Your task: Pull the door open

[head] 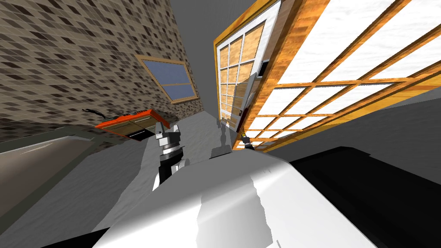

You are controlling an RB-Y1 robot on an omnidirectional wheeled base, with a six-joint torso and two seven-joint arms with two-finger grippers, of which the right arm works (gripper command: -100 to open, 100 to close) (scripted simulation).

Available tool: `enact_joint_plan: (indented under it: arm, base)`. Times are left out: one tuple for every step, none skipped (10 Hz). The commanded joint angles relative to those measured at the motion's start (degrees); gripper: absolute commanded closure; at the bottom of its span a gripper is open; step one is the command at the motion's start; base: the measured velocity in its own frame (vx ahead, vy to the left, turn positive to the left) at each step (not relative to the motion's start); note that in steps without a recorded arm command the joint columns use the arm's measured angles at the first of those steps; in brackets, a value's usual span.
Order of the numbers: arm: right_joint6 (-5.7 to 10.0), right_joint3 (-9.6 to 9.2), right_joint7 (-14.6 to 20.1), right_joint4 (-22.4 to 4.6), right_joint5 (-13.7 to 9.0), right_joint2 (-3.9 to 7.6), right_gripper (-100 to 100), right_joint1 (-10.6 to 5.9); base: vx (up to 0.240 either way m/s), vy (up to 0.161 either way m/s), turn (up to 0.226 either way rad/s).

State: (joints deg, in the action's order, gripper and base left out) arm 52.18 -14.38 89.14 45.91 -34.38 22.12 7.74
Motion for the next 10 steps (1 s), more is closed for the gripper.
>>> enact_joint_plan:
  arm:
    - [0.90, -1.10, 1.2, 0.3, 0.6, 0.91, 100, 0.76]
    - [1.40, -1.79, 1.9, 0.5, 1.0, 1.47, 100, 1.15]
    - [1.89, -2.47, 2.6, 0.7, 1.4, 2.01, 100, 1.53]
    - [2.33, -3.08, 3.3, 0.8, 1.8, 2.51, 100, 1.88]
    - [2.71, -3.61, 3.8, 1.0, 2.1, 2.94, 100, 2.18]
    - [3.10, -4.15, 4.4, 1.1, 2.4, 3.37, 100, 2.49]
    - [2.55, -3.87, 3.9, 1.1, 2.2, 3.10, 100, 2.40]
    - [3.43, -4.78, 4.8, 1.0, 2.6, 3.67, 100, 3.08]
    - [4.07, -5.24, 5.3, 0.9, 2.9, 4.08, 100, 3.39]
    - [4.82, -5.78, 5.9, 0.9, 3.2, 4.57, 100, 3.75]
  base:
    - [-0.213, -0.039, 0.092]
    - [-0.193, 0.003, 0.075]
    - [-0.217, 0.002, 0.068]
    - [-0.208, -0.017, 0.074]
    - [-0.203, -0.011, 0.059]
    - [-0.206, -0.014, 0.061]
    - [-0.092, -0.006, 0.013]
    - [-0.116, -0.018, 0.084]
    - [-0.205, -0.044, 0.129]
    - [-0.195, -0.058, 0.122]
